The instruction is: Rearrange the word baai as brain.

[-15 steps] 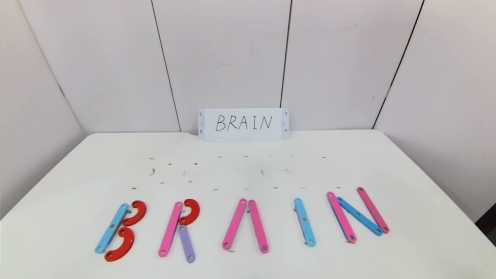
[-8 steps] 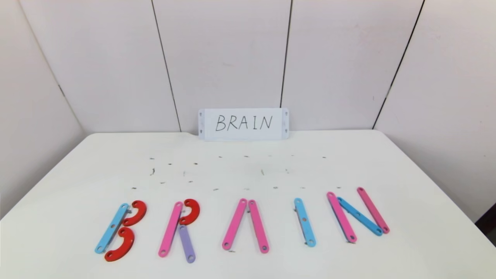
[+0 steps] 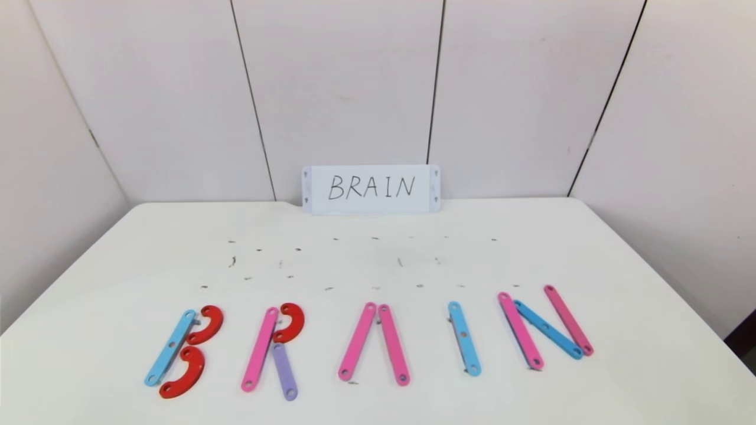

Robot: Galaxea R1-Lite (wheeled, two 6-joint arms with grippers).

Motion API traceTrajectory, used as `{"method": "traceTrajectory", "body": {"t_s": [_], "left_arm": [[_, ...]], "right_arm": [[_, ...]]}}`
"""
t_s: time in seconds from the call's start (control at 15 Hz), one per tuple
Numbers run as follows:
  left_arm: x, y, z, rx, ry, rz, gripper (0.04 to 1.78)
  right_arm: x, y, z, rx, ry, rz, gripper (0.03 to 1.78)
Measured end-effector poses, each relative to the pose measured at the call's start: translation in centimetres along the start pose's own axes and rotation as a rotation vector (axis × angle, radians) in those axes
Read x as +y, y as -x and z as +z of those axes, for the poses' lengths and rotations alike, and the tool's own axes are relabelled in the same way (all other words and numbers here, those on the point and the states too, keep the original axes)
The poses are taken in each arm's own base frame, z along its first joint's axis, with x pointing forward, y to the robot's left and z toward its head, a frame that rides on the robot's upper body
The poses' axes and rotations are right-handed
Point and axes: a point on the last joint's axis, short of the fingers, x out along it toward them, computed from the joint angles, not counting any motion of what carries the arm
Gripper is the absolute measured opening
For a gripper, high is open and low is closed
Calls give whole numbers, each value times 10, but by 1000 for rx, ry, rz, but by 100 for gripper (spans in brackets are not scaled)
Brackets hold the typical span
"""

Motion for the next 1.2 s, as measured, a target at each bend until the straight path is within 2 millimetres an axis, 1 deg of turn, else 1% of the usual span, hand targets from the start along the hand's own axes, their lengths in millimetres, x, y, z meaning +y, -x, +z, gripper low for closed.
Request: {"method": "traceTrajectory", "body": {"t_s": [0.13, 0.27, 0.47, 0.6, 0.73, 1.0, 1.2], "left_arm": [[-1, -22, -19, -19, 5, 70, 174], [-3, -47, -41, -26, -1, 92, 174], [-6, -75, -75, -54, -26, 105, 174], [-6, -81, -82, -96, -41, 99, 174], [-7, -82, -87, -75, -46, 72, 174], [-10, -84, -95, -23, -34, -60, 174], [-11, -85, -100, -5, -20, -79, 174]], "right_arm": [[3, -11, -23, -18, 18, 4, 174], [6, -19, -47, -13, 31, 26, 174], [8, -23, -68, 69, 32, 67, 174], [9, -23, -76, 128, 31, 83, 174], [9, -23, -76, 129, 28, 83, 174], [9, -23, -77, 129, 30, 84, 174], [9, -23, -77, 129, 27, 84, 174]]}}
